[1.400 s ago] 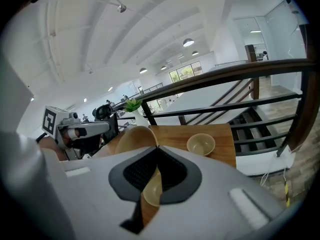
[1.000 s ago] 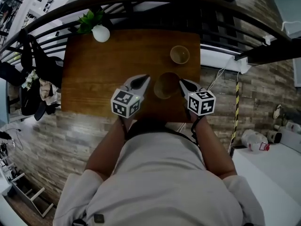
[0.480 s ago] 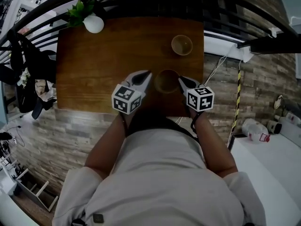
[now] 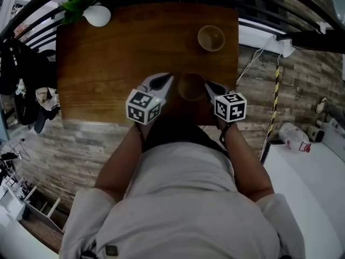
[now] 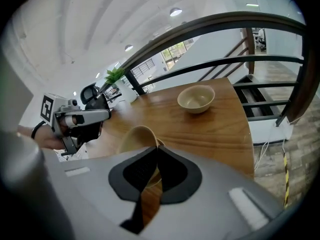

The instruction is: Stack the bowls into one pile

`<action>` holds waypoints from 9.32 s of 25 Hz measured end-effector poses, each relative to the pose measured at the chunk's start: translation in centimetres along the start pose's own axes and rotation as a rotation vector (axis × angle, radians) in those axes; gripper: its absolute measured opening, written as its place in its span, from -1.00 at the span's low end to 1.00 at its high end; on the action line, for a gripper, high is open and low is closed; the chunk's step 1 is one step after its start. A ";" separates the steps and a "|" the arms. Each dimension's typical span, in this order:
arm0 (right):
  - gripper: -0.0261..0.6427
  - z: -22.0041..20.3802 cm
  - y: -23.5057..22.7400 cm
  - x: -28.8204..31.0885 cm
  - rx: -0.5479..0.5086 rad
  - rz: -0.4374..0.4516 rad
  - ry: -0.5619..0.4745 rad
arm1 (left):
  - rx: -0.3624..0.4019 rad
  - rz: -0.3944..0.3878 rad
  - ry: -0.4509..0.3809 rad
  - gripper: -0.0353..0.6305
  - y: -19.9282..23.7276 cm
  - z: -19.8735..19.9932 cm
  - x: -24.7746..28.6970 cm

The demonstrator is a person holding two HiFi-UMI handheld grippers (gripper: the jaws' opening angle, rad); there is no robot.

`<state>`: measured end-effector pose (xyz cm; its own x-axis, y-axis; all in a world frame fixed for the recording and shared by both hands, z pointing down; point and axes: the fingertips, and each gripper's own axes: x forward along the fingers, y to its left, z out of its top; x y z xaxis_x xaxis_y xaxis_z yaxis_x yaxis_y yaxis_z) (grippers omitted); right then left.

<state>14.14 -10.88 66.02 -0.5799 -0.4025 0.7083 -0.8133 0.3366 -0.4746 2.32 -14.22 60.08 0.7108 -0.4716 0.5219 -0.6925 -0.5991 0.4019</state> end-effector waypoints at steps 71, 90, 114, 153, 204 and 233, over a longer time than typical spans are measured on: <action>-0.89 11.7 9.6 -27.0 -0.239 0.061 -0.479 | 0.243 0.011 -0.311 -0.88 -19.6 15.1 -10.6; -0.90 14.8 12.2 -25.1 -0.169 -0.035 -0.531 | 0.289 -0.101 -0.302 -0.88 -16.0 18.3 -12.3; -0.89 15.9 12.8 -21.2 -0.123 -0.093 -0.518 | 0.263 -0.159 -0.240 -0.88 -11.1 16.3 -12.8; -0.78 17.8 -9.3 -9.1 -0.016 0.011 -0.241 | 0.157 -0.036 -0.062 -0.88 -5.6 14.7 10.2; -0.87 14.5 -19.4 6.4 0.123 -0.011 -0.050 | -0.055 -0.025 0.021 -0.88 2.6 6.7 19.3; -0.88 17.5 -6.8 -11.1 0.029 -0.023 -0.299 | 0.133 -0.075 -0.130 -0.88 -7.2 12.9 4.6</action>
<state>25.29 -23.57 52.26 -0.5460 -0.6442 0.5356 -0.8250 0.3019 -0.4778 12.19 -20.42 49.86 0.7755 -0.4970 0.3892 -0.6209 -0.7119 0.3282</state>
